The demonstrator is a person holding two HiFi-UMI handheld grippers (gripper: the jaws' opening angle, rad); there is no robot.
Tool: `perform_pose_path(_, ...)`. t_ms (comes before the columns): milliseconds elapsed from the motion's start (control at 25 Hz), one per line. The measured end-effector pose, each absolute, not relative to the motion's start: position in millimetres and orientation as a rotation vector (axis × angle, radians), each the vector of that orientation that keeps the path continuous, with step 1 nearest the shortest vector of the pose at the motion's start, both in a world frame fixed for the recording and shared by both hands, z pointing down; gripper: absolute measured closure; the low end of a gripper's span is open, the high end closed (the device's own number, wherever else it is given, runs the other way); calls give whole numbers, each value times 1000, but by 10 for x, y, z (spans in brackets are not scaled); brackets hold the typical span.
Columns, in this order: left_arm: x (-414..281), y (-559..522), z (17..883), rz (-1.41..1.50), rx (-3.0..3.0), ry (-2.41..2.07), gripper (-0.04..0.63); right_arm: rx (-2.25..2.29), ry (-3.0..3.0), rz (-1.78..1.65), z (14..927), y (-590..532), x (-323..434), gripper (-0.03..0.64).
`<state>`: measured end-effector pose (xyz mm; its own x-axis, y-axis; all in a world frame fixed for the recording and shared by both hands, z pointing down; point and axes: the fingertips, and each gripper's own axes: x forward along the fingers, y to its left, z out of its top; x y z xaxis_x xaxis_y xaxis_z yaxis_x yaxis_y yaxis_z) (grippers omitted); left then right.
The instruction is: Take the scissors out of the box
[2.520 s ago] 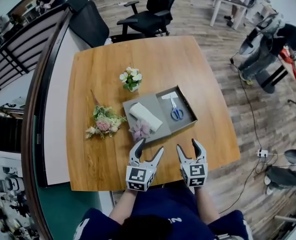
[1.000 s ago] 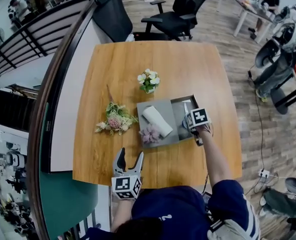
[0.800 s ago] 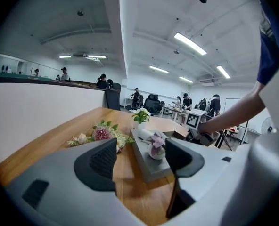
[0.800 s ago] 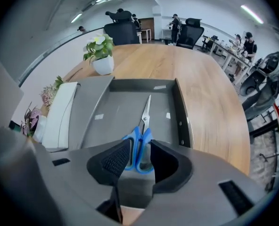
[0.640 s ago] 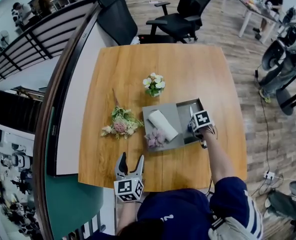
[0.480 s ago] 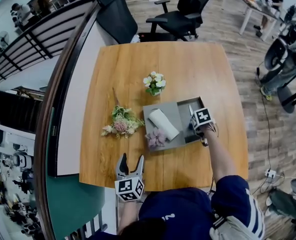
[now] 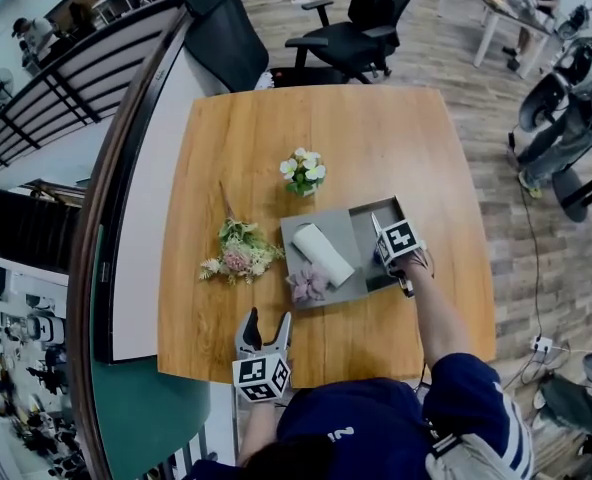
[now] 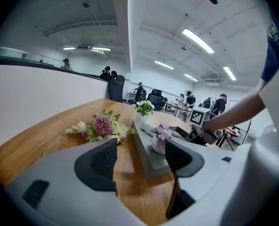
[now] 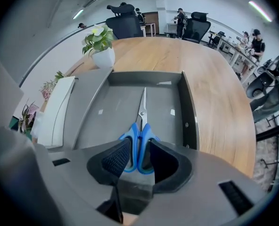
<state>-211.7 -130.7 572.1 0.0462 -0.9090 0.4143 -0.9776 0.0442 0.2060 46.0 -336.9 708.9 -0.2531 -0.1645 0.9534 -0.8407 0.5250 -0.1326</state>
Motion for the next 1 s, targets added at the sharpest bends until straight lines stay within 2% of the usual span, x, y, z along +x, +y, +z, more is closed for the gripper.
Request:
perform_pose_path(160,-2080,-1313,5721,226,1907,-1886,278,881,-1812,780,7080,-3469,512,518)
perform_pose_path(400,-2061,-1286,5721,256,1919,-1876,281,914,-1864,742,6991,-3366,498,522)
perform_pose_path(1000,-1730,-1423,5546,230,2085,-1780,284,1120,-2110,526,6061,-3391,447,522)
